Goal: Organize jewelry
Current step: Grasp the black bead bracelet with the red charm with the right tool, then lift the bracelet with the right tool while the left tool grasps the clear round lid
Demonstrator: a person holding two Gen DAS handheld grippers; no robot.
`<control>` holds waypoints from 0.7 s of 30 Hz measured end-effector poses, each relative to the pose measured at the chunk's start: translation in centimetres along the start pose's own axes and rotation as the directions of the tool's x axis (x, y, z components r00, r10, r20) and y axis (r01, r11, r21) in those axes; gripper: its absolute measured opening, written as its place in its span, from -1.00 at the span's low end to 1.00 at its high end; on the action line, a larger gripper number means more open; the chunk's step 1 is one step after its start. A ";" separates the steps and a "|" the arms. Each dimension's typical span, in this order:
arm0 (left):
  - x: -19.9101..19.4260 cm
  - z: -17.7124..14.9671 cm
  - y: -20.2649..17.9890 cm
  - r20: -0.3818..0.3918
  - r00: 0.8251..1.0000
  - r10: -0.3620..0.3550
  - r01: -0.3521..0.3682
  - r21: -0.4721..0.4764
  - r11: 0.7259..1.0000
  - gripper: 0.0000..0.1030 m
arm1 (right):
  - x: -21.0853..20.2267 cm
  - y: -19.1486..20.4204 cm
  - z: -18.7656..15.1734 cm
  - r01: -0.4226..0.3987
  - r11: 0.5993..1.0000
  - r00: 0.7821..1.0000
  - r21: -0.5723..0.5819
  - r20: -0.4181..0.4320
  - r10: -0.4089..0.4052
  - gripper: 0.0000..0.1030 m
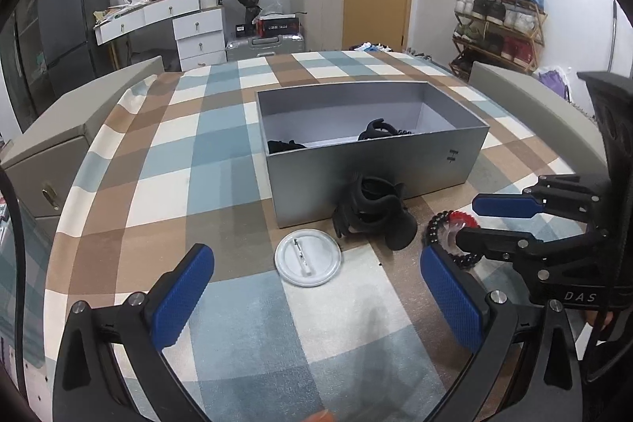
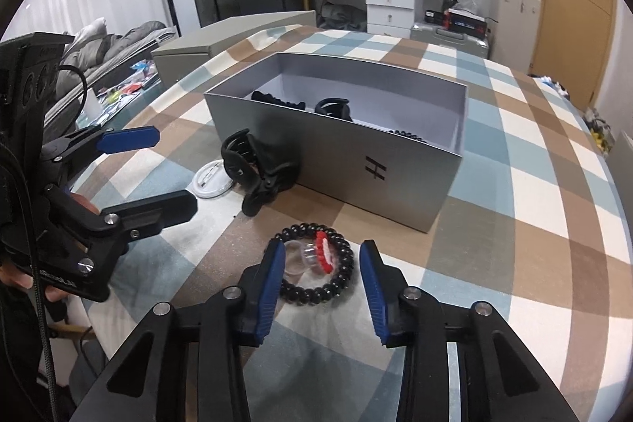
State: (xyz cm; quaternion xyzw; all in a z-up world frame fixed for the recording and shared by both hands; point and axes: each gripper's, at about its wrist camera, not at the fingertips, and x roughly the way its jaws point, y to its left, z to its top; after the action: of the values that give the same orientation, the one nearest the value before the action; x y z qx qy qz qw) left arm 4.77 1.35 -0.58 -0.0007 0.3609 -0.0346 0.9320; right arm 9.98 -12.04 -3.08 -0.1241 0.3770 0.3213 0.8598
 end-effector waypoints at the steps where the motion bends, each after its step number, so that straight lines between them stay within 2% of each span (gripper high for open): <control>1: 0.1 0.0 0.0 -0.007 1.000 -0.002 0.002 -0.002 1.000 0.98 | 0.1 0.1 0.0 0.001 1.000 1.000 -0.004 -0.001 -0.001 -0.35; 8: 0.3 -0.1 0.5 -0.027 0.999 -0.021 0.020 -0.027 0.999 0.98 | 0.3 0.7 0.1 0.023 0.999 1.000 -0.031 0.003 -0.023 -0.60; 10: 0.3 -0.2 0.5 -0.029 0.999 -0.025 0.024 -0.031 0.999 0.98 | 0.2 0.8 0.1 0.028 0.999 1.000 -0.040 0.002 -0.028 -0.74; 16: 0.3 -0.2 0.2 -0.030 0.999 -0.019 0.019 -0.022 1.000 0.98 | 0.0 1.2 0.0 0.042 0.997 0.999 -0.063 0.021 -0.040 -0.75; 21: 0.4 -0.1 0.2 -0.038 0.999 -0.013 0.013 -0.018 1.000 0.98 | -1.2 0.9 0.2 0.035 0.998 0.997 -0.043 0.072 -0.032 -0.75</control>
State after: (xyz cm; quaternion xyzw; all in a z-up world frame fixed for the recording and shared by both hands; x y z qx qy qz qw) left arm 4.96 1.52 -0.95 -0.0106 0.3788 -0.0375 0.9247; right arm 8.92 -11.79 -2.03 -0.1380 0.3369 0.3192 0.8749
